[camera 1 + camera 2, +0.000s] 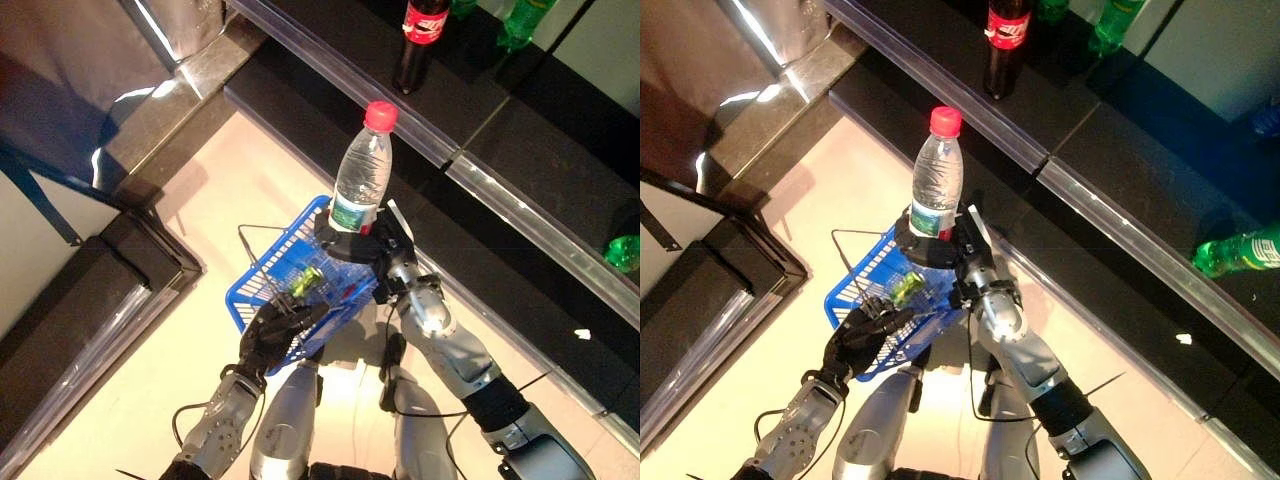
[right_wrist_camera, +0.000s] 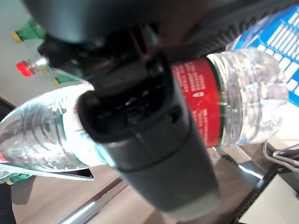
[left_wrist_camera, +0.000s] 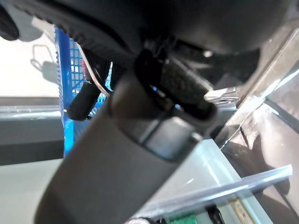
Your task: Pick up the drink and place into the basket.
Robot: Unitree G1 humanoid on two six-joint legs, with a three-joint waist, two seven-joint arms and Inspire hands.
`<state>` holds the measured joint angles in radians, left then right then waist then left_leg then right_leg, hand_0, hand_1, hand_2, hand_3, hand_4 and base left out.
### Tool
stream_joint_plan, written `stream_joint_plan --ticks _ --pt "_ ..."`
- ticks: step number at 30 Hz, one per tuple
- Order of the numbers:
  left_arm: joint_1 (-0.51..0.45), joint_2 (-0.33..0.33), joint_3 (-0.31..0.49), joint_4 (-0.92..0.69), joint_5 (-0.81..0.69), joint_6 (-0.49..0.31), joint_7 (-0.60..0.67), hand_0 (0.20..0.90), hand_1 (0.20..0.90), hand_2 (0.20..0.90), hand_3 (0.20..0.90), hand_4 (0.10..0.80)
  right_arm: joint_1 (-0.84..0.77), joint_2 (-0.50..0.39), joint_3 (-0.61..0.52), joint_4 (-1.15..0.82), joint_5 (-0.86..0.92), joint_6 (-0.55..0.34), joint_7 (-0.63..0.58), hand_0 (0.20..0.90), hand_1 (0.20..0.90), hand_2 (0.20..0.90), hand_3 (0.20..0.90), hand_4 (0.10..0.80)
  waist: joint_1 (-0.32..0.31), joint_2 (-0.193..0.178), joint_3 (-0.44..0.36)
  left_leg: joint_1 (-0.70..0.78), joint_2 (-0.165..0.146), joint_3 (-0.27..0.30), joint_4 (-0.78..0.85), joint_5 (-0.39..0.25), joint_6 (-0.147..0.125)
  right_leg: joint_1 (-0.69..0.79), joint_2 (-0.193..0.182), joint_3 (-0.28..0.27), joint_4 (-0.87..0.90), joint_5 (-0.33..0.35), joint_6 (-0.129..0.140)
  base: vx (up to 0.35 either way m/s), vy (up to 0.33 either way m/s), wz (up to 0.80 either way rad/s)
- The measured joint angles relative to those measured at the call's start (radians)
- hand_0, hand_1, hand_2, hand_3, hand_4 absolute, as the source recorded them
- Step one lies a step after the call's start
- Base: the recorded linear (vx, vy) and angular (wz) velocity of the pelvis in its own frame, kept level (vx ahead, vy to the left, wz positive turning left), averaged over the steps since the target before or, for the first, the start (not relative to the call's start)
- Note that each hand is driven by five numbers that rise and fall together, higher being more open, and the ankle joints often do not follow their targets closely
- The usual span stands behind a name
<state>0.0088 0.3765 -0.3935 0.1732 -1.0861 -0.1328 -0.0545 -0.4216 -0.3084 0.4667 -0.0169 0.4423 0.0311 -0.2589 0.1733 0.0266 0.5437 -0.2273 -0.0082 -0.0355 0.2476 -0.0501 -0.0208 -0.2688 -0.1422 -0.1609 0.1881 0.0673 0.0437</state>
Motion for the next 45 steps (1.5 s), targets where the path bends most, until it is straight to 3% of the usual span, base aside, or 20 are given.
stream_joint_plan --ticks 12,25,33,40,45 --pt "-0.054 0.048 -0.065 -0.077 -0.027 0.050 -0.149 0.300 0.300 0.300 0.200 0.100 0.000 0.043 0.102 0.170 0.020 0.005 -0.070 0.300 0.300 0.300 0.200 0.100 0.020 0.000 0.000 -0.004 -0.006 -0.029 -0.004 0.001 -0.002 0.005 -0.008 -0.028 0.010 -0.018 0.002 0.013 0.000 0.06" --pt "-0.100 0.083 -0.069 -0.077 -0.084 0.170 -0.349 0.300 0.300 0.300 0.200 0.100 -0.075 0.082 0.109 0.414 -0.055 0.037 -0.133 0.300 0.300 0.300 0.200 0.100 0.046 0.001 0.000 -0.008 -0.018 -0.057 -0.007 0.001 -0.002 -0.004 -0.032 -0.054 0.050 -0.052 0.007 0.028 0.007 0.07" --pt "-0.108 0.134 -0.086 -0.077 -0.079 0.214 -0.384 0.300 0.300 0.300 0.200 0.100 -0.135 0.105 0.108 0.651 -0.046 0.038 -0.148 0.300 0.300 0.300 0.200 0.100 0.059 0.001 0.001 -0.008 -0.028 -0.060 -0.007 0.001 -0.002 -0.013 -0.038 -0.054 0.073 -0.066 0.011 0.012 -0.001 0.02" --pt "-0.123 0.152 -0.098 -0.077 -0.069 0.242 -0.399 0.300 0.300 0.300 0.200 0.100 -0.183 0.128 0.067 0.808 0.102 0.035 -0.147 0.300 0.300 0.300 0.200 0.100 0.074 0.004 0.000 -0.006 -0.033 -0.066 -0.003 0.002 -0.002 -0.015 -0.052 -0.057 0.092 -0.075 0.014 0.005 -0.003 0.03" --pt "-0.144 0.152 -0.105 -0.077 -0.032 0.285 -0.400 0.300 0.300 0.300 0.200 0.100 -0.243 0.184 -0.035 0.984 0.360 0.023 -0.122 0.300 0.300 0.300 0.200 0.100 0.075 0.005 0.000 -0.006 -0.034 -0.067 -0.003 0.002 -0.001 -0.015 -0.054 -0.058 0.094 -0.077 0.013 0.000 0.000 0.00"
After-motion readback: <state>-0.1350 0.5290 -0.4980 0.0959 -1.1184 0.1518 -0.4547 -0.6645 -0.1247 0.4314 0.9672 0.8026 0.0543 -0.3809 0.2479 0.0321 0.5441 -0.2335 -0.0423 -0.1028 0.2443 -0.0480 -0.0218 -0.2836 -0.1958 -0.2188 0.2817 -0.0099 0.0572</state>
